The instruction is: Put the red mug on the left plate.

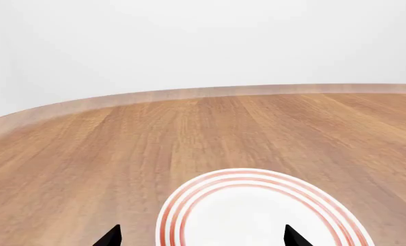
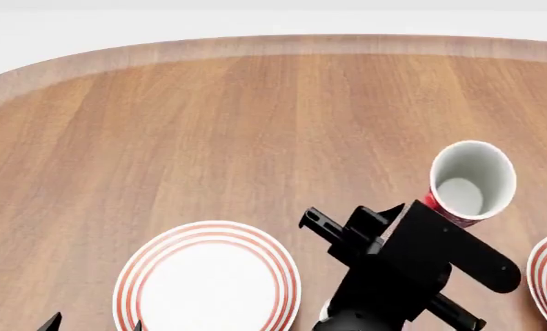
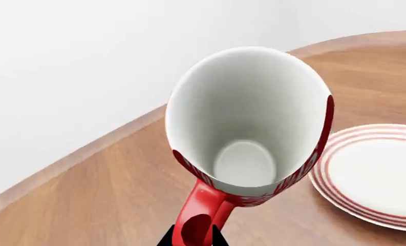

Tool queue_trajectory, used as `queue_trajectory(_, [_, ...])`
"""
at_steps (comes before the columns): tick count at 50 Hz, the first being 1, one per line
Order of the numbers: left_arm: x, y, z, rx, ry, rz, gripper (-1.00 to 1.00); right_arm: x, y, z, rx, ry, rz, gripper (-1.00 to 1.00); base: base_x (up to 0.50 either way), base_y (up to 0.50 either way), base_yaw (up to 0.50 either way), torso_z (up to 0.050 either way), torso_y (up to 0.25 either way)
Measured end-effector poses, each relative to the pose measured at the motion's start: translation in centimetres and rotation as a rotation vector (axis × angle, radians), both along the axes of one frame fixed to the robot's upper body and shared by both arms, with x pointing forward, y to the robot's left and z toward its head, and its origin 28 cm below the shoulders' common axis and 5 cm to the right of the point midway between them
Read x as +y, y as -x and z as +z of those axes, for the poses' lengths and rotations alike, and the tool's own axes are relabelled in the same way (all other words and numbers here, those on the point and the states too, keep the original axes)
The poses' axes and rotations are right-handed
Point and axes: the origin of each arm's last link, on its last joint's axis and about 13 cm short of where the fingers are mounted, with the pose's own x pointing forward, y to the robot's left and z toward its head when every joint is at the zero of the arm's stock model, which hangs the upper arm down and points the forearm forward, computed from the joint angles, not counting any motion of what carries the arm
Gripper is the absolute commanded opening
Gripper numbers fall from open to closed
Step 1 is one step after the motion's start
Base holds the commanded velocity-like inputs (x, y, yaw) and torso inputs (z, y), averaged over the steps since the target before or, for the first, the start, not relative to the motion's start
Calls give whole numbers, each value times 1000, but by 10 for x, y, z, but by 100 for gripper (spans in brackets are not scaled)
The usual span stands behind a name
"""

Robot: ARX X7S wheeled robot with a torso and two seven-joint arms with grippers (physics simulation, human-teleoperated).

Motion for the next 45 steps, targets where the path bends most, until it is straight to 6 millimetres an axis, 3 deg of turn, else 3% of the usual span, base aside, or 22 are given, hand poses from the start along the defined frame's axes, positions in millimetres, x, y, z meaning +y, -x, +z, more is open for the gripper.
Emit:
queue_trajectory(23, [0, 0, 0, 1, -1, 0, 100, 11, -11, -2, 10, 53, 292, -100, 0, 0, 0, 0, 0])
queue_trajectory(45, [0, 0, 0, 1, 3, 1, 100, 23, -13, -14, 117, -6, 567, -100, 0, 0, 0, 0, 0])
